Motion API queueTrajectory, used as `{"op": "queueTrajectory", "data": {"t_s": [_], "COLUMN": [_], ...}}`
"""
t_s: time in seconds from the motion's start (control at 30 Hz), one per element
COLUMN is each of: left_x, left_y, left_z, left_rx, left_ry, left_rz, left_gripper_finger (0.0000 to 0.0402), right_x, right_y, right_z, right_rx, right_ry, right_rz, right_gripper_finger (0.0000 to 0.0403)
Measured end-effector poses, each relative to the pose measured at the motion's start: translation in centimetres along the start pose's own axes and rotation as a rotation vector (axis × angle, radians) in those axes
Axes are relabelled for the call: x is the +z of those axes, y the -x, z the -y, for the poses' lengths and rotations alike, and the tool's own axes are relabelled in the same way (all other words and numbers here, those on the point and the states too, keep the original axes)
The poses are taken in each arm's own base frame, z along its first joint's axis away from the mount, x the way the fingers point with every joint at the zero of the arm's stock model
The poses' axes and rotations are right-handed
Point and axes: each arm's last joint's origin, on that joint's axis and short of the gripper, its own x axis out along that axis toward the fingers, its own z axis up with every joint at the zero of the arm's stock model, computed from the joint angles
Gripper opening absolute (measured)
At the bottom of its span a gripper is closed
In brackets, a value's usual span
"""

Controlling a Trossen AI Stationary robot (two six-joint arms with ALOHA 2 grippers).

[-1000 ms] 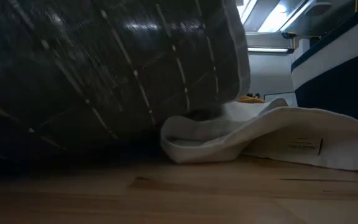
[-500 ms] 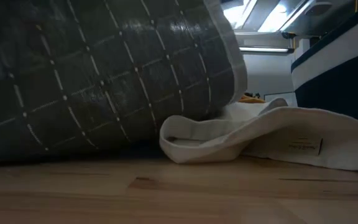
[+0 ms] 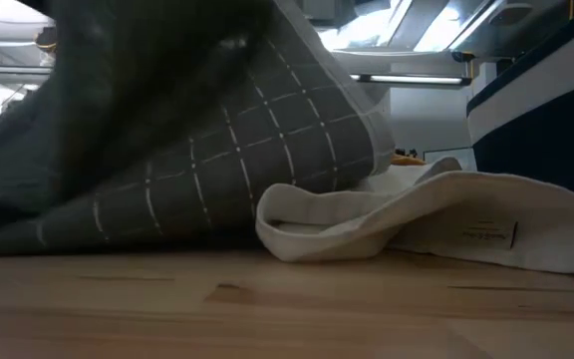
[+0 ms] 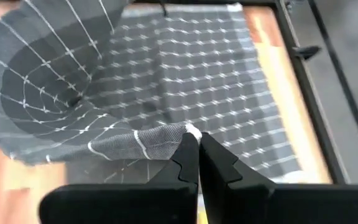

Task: Fold towel
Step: Fold the gray towel

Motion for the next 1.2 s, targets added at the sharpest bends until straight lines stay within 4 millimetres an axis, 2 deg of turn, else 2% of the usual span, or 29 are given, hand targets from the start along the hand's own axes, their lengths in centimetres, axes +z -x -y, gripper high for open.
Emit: {"op": "queueTrajectory", "data": {"t_s": [0.13, 0.33, 0.6, 0.9, 1.2], "left_x": [1.1, 2.9, 4.5, 6.1, 7.6], "left_y": [-1.6, -4.2, -6.8, -9.0, -10.8], "left_z": [-0.3, -1.3, -2.9, -5.1, -8.1], "left_rx": [0.092, 0.238, 0.400, 0.579, 0.784], "left_ry": [-0.002, 0.086, 0.108, 0.084, 0.100], "left_rz": [0.007, 0.026, 0.001, 0.038, 0.113], "left_gripper_finger": [0.0000, 0.0000, 0.0000, 0.0000, 0.0000], "right_x": [-0.2, -0.6, -1.0, -0.3, 0.4], "right_y": [0.0, -0.1, -0.7, -1.2, -1.0], "right_z": [2.1, 5.5, 9.8, 15.7, 20.1], "right_rx": [-0.046, -0.120, -0.178, -0.286, -0.391], "right_ry": [0.037, 0.063, 0.118, 0.085, 0.077], "right_rz": [-0.033, -0.096, -0.145, -0.042, 0.089], "right_gripper_finger": [0.0001, 0.0001, 0.0001, 0.0001, 0.0001]}}
